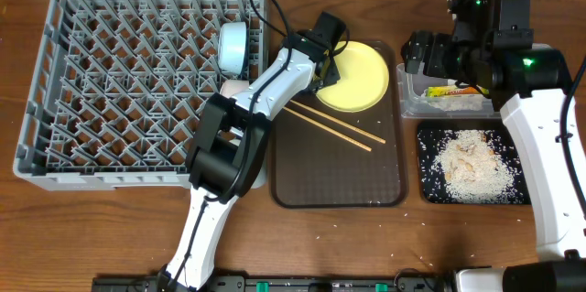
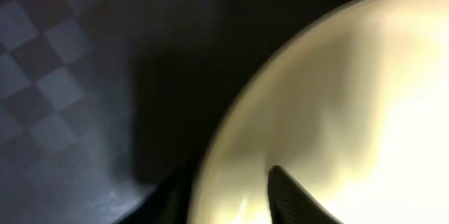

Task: Sort waste into correct bins and load items into the dishwasher
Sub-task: 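Grasp the yellow plate's rim with the left gripper and tilt it up, then lift the yellow plate and carry it left over the rack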

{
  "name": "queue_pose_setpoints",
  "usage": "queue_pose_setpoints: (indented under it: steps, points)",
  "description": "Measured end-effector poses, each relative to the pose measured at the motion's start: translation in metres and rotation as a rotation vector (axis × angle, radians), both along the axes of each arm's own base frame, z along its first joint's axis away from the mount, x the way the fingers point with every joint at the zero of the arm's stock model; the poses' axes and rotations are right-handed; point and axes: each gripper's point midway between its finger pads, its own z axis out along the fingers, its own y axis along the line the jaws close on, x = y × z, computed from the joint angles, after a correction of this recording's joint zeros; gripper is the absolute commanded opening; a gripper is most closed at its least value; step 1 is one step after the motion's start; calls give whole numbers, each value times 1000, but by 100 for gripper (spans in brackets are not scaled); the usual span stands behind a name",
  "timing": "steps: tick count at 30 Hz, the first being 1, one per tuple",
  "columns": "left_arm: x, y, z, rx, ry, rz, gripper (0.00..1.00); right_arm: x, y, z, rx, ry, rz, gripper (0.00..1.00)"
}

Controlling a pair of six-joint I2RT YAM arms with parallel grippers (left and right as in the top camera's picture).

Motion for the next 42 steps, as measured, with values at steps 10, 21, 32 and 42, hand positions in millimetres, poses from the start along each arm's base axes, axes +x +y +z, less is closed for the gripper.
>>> queue_pose_setpoints:
  steps: [10, 21, 32, 42]
  points:
    - [-6, -13, -2, -141, 80, -15, 7, 0, 0, 0, 0, 0, 0, 99]
    - [-8, -16, 1, -372, 173, -132, 7, 0, 0, 0, 0, 0, 0, 99]
    - [0, 0, 19, -575, 154, -289, 8, 0, 0, 0, 0, 0, 0, 99]
    - [7, 8, 72, -590, 20, -387, 8, 0, 0, 0, 0, 0, 0, 99]
